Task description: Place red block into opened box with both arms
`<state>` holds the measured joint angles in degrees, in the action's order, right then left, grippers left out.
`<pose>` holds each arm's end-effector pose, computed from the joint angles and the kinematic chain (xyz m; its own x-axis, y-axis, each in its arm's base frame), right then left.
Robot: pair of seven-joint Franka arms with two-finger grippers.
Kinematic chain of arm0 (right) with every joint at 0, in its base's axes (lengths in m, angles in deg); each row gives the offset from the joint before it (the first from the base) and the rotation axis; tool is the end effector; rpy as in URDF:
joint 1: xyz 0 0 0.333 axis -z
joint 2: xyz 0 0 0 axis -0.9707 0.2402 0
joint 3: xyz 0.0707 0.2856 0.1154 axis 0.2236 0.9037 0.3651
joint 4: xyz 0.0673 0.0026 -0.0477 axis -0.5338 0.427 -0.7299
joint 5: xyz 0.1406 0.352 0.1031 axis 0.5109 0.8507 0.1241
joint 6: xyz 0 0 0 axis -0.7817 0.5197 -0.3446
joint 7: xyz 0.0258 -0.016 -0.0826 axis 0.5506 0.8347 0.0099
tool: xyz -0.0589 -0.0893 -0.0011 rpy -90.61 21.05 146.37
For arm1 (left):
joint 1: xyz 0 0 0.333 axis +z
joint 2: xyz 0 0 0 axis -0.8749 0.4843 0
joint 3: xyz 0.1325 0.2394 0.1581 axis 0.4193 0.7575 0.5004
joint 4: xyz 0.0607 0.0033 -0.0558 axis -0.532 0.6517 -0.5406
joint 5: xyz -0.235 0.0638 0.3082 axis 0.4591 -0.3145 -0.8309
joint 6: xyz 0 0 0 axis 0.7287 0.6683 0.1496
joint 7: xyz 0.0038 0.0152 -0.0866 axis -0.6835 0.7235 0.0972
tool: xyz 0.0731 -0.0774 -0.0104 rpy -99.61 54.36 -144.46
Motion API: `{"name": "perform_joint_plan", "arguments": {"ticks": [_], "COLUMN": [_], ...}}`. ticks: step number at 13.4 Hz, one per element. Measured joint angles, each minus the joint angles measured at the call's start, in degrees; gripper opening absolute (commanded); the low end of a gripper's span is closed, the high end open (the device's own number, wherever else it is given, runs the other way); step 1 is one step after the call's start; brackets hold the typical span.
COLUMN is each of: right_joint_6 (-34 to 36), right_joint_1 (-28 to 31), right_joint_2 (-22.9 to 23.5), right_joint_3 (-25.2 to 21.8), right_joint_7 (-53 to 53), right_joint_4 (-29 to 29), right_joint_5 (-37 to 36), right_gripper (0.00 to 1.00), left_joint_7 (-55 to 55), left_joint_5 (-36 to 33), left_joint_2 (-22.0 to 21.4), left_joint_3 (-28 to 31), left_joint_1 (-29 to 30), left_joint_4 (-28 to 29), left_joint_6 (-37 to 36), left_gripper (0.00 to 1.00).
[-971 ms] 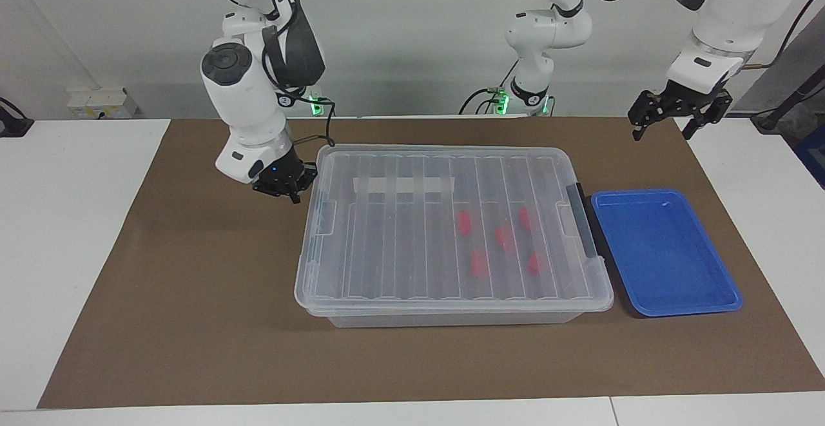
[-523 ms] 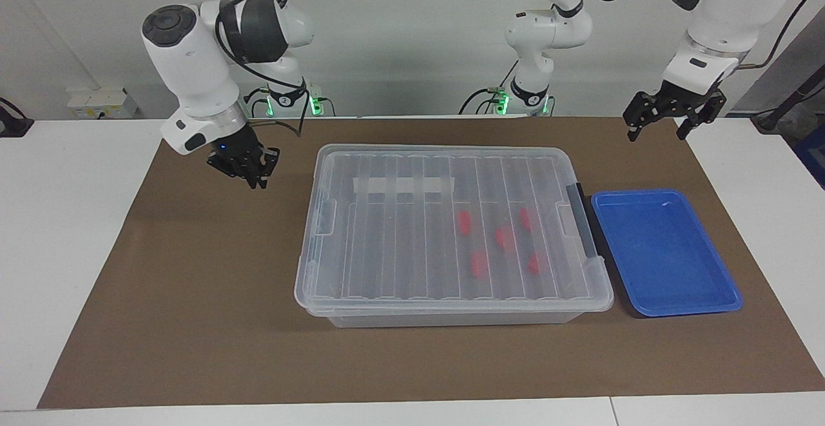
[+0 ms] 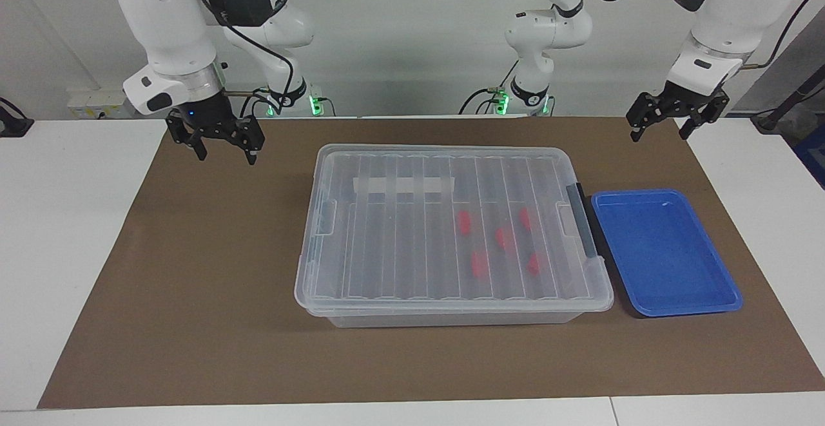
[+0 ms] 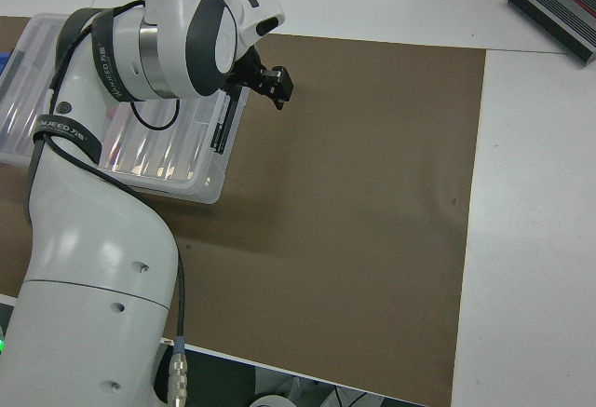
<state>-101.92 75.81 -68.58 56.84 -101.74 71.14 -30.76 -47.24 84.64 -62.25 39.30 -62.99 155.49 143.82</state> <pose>0.5600 0.0474 0.6078 0.9919 -0.1183 0.0473 -0.1208 -0.9911 0.0559 0.5459 -0.0059 0.6256 0.9962 -0.0831 0.0241 -0.0815 -0.9948 -0.0615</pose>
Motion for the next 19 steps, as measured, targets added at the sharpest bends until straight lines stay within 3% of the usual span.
{"name": "perform_joint_plan", "arguments": {"ticks": [5, 19], "right_joint_6": [8.4, 10.8], "right_joint_1": [0.2, 1.4], "right_joint_2": [0.4, 0.8], "right_joint_3": [0.0, -0.1], "right_joint_7": [-0.1, -0.3], "right_joint_4": [-6.6, -5.8], "right_joint_5": [0.8, 1.2], "right_gripper": [1.0, 1.0], "left_joint_7": [0.0, 0.1], "left_joint_5": [0.0, 0.0], "left_joint_2": [0.0, 0.0], "left_joint_3": [0.0, 0.0], "left_joint_1": [0.0, 0.0], "left_joint_4": [0.0, 0.1], "left_joint_6": [0.0, 0.0], "left_gripper": [1.0, 1.0]}}
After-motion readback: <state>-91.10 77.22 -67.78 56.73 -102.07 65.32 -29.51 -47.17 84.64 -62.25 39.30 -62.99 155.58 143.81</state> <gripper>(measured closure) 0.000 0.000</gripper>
